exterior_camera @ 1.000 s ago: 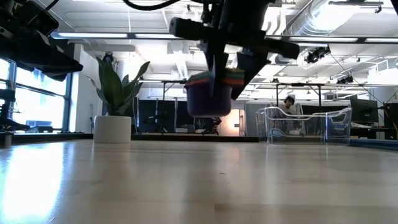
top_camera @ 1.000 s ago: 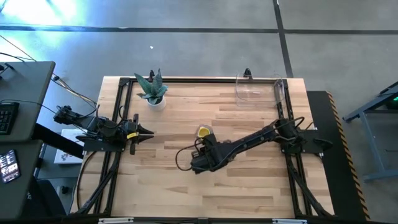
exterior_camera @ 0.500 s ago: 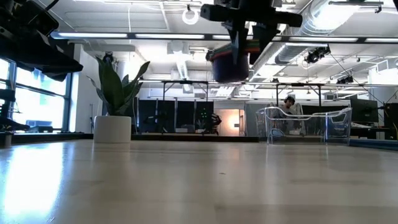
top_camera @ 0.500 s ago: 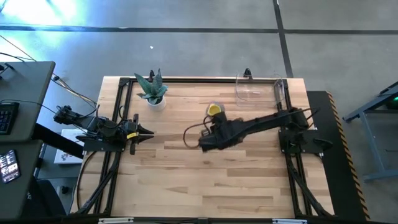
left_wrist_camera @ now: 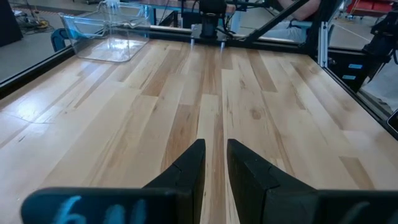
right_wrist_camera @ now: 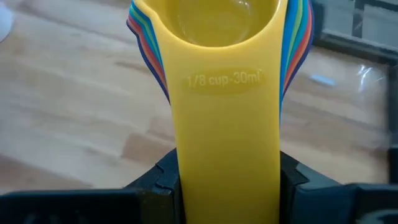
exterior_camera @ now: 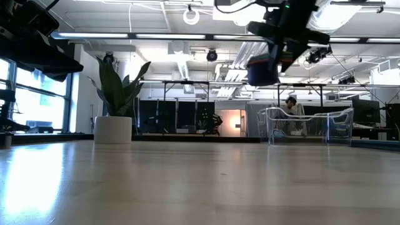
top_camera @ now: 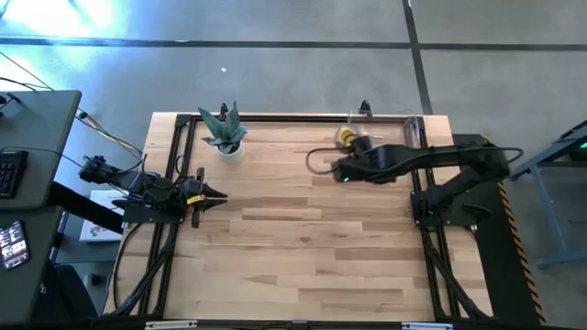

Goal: Nest measuring cups in basket
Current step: Put the nested measuring cups into the transparent bin

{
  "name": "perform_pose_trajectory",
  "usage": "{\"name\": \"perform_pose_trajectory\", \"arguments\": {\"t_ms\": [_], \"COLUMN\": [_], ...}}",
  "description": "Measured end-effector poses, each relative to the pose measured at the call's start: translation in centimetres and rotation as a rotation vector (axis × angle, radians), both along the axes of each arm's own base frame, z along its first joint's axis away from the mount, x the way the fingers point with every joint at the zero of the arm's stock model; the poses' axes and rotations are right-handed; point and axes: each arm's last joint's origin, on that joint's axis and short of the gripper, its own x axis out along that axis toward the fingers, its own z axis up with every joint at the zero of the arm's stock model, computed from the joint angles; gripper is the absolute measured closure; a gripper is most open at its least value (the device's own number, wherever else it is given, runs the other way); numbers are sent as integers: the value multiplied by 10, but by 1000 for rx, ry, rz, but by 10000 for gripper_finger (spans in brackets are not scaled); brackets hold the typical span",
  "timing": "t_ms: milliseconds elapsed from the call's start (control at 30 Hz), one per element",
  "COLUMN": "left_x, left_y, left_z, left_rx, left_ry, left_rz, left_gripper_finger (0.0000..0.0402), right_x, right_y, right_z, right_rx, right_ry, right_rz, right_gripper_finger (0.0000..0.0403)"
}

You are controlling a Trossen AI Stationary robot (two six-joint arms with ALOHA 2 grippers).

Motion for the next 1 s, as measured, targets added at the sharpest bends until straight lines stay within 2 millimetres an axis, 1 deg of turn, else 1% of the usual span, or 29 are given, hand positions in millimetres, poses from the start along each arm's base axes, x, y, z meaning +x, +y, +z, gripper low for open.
{"name": "perform_pose_trajectory", "arguments": {"t_ms": [233,400,533,767,867,1000], "left_x": [0,0,0,0,0,0], "left_y": [0,0,0,0,0,0], "left_z": [0,0,0,0,0,0], "left_rx": [0,0,0,0,0,0], "left_ry": [0,0,0,0,0,0], "left_rz": [0,0,0,0,0,0], "left_gripper_finger": [344,344,344,344,344,344], "right_x": [-56,-88,-110,-136,-143,-145], "right_y": [-39,-70,-97,-138,-148,-160], "right_z": [-5,-10,-21,-49,-60,-72], "right_rx": [-4,-9,10,51,71,100], "right_ry": [-2,37,49,3,3,43], "right_rz": [33,89,143,258,274,310], "right_gripper_finger": [280,280,280,280,280,280]}}
